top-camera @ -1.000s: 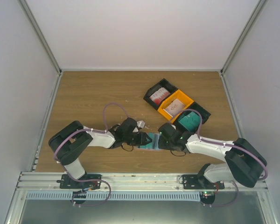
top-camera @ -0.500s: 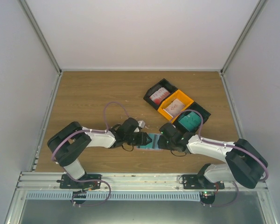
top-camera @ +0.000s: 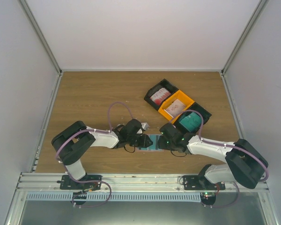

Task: Put the credit cards into the card holder
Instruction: Insert the credit card into the card holder.

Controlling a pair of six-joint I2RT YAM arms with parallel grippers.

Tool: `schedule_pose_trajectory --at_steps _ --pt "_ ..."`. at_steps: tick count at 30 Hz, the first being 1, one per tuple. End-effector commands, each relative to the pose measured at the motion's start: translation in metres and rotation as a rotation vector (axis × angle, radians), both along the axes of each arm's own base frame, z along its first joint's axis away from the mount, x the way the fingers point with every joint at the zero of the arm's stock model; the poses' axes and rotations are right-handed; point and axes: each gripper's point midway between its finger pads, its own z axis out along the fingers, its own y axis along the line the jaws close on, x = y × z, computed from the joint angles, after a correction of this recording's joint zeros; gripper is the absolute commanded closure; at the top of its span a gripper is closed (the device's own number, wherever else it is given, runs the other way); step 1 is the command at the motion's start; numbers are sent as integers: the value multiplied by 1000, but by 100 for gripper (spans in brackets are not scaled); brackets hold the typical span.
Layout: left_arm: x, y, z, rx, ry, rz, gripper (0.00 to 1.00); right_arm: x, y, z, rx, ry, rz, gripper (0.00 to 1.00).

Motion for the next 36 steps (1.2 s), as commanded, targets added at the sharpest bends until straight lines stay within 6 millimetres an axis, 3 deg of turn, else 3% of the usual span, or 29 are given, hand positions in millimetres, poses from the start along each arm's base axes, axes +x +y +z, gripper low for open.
schedule_pose_trajectory --at_steps 1,6,12,17,22,28,36 --pt "-6 -15 7 -46 -23 -72 76 -6 -8 -9 -16 23 -4 62" --pt "-11 -18 9 -68 -21 -103 83 -4 -8 -7 -9 18 -11 62" --pt "-13 -18 20 -91 -42 -123 81 -4 -8 -5 0 19 -18 62" --pt "-3 -1 10 13 -52 -37 81 0 -15 5 -28 -13 -46 58" --pt "-3 -2 7 18 -47 -40 87 5 -20 19 -41 -51 -58 54" --pt "-4 -5 -3 44 -19 -58 96 6 -17 23 -37 -55 -45 54" --pt "-8 10 -30 159 31 -40 100 0 -3 23 36 -33 10 56"
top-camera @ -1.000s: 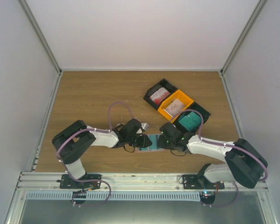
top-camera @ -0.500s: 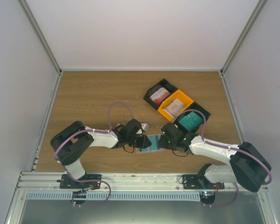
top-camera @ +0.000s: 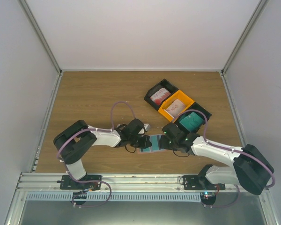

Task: Put the credit cards into the card holder
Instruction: Insert the credit card into the card holder.

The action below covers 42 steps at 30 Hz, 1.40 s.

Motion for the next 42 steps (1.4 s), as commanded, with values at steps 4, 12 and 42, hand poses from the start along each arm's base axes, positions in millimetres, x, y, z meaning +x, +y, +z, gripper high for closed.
schedule_pose_trajectory --at_steps 4,12,42 --pt "-1 14 -32 142 24 13 100 4 7 7 54 -12 12 65" --pt "-4 23 -48 210 58 18 100 3 8 1 50 6 16 73" --pt "-4 25 -56 223 80 16 100 6 10 -1 39 12 20 72"
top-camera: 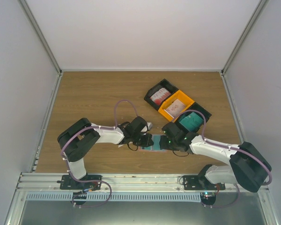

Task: Put the credit cards into the card holder
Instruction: Insert the credit card into the card holder.

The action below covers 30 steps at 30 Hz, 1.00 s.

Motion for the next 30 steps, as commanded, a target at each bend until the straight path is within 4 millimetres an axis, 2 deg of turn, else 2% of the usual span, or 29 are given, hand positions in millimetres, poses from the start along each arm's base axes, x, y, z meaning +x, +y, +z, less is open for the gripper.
schedule_pose_trajectory --at_steps 1,5,11,17,22,30 --pt "-11 35 -52 197 54 31 100 8 5 8 18 -34 2 72" --pt "-11 35 -53 198 57 33 100 9 4 13 15 -39 1 72" --pt "-11 36 -54 201 59 34 100 11 -2 19 -19 -48 -8 62" --pt "-11 36 -54 200 59 34 100 10 4 16 -2 -39 15 69" --pt "-10 36 -54 200 58 33 100 8 5 9 -7 -22 24 69" --pt "-11 37 -55 201 60 34 100 8 4 8 -9 -13 4 66"
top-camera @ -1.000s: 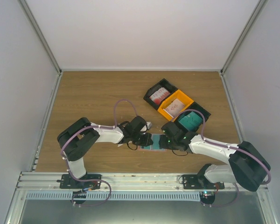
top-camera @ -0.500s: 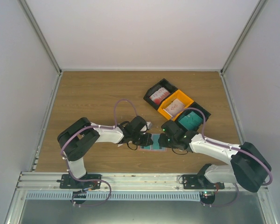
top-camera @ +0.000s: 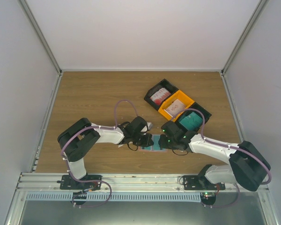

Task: Put the credit cards into the card holder
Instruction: Insert the credit card into the card holder.

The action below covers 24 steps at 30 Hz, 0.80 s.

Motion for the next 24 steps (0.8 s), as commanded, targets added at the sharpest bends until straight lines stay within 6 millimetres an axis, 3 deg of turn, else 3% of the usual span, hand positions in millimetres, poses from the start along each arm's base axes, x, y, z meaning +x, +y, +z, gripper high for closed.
schedule_pose_trajectory --at_steps 1,6,13,24 --pt "-11 37 -55 203 58 34 100 5 -1 4 -1 -11 -22 65" --pt "-12 37 -56 202 60 34 100 6 -4 3 -16 -16 -33 65" --pt "-12 38 -56 204 58 34 100 9 6 10 33 -47 3 73" --pt "-6 35 -40 176 17 47 100 6 23 28 142 -76 64 67"
